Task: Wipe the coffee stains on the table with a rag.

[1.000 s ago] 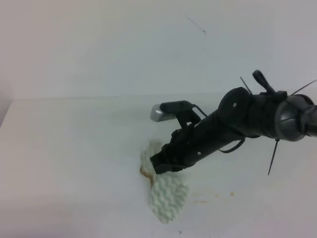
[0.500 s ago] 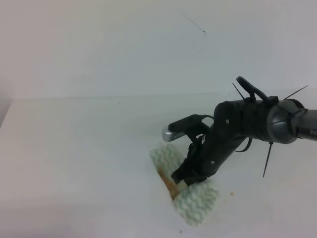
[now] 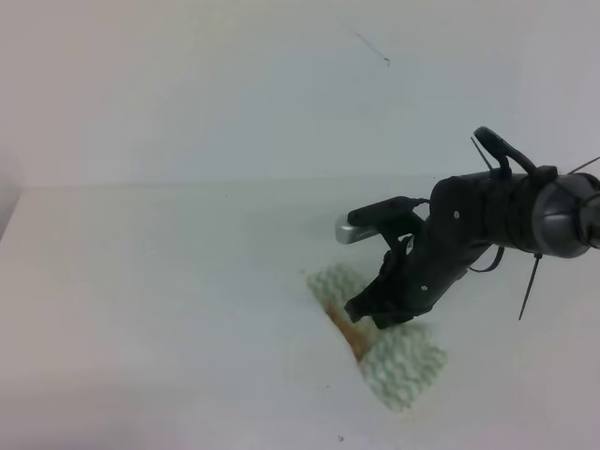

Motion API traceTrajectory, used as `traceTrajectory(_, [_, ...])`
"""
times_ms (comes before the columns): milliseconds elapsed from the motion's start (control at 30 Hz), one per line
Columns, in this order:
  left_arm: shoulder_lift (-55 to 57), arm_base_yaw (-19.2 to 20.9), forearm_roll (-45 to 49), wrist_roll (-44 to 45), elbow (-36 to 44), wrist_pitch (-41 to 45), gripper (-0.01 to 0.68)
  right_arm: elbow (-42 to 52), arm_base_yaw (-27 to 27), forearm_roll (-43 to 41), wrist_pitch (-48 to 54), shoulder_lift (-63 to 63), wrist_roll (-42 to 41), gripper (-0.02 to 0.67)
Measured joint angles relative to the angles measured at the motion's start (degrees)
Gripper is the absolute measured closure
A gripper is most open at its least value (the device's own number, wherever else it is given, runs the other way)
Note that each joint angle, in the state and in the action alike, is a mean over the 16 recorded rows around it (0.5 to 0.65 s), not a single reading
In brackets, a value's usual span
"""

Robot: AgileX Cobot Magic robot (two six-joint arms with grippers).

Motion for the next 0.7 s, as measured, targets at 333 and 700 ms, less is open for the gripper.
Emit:
traceTrajectory(333, [0.0,0.0,0.0,0.0,0.0,0.0,0.675,0.0,1.9,9.3,-2.0,-0.2,-6.3,0.645])
traceTrajectory(700, [0.0,0.0,0.0,0.0,0.0,0.0,0.675,0.0,-4.6,7.5,0.9,-0.3,-4.4,0.645])
